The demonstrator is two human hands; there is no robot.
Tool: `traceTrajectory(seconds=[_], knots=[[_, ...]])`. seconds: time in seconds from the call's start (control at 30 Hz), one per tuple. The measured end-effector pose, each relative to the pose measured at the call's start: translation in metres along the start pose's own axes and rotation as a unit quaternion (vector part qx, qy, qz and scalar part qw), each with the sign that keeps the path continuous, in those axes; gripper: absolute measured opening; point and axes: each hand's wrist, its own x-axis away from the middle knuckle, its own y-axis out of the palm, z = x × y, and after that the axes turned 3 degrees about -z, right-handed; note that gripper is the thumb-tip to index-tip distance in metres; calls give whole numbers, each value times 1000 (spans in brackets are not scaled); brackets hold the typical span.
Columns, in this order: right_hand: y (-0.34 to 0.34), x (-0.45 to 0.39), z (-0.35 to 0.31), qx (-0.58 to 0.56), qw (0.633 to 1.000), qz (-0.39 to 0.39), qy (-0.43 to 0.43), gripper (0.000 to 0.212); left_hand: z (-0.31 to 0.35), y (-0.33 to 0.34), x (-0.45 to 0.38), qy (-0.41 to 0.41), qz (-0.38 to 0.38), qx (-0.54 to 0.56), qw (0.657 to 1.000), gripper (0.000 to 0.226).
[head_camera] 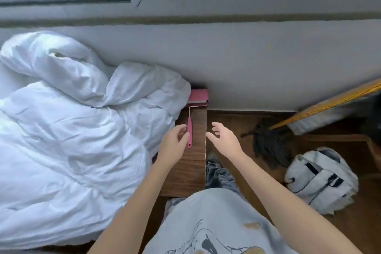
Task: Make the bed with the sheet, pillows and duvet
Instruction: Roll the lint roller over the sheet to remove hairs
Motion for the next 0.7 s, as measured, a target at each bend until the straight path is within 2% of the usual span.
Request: traceTrajectory(seconds=[0.13, 0.27, 0.4, 0.57, 0.63, 0.7], knots=[[40, -32, 1, -7, 999, 16, 49, 52, -2, 16, -60, 33, -98, -77, 992, 47], [90, -56, 3, 28, 996, 28, 84, 51, -25, 25, -110, 38, -130, -112, 984, 55], [128, -92, 1, 83, 990, 63, 97, 49, -51, 24, -150, 58, -116, -152, 980, 61], [153, -135, 6, 140, 981, 95, 99, 50, -69, 27, -182, 123, -94, -162, 975, 67], [159, -147, 9, 165, 978, 93, 86, 44, -76, 30, -183, 114, -77, -135, 981, 66], [161, -156, 10, 179, 977, 85, 79, 36, -84, 29, -183, 118, -28, -98, 988, 63]])
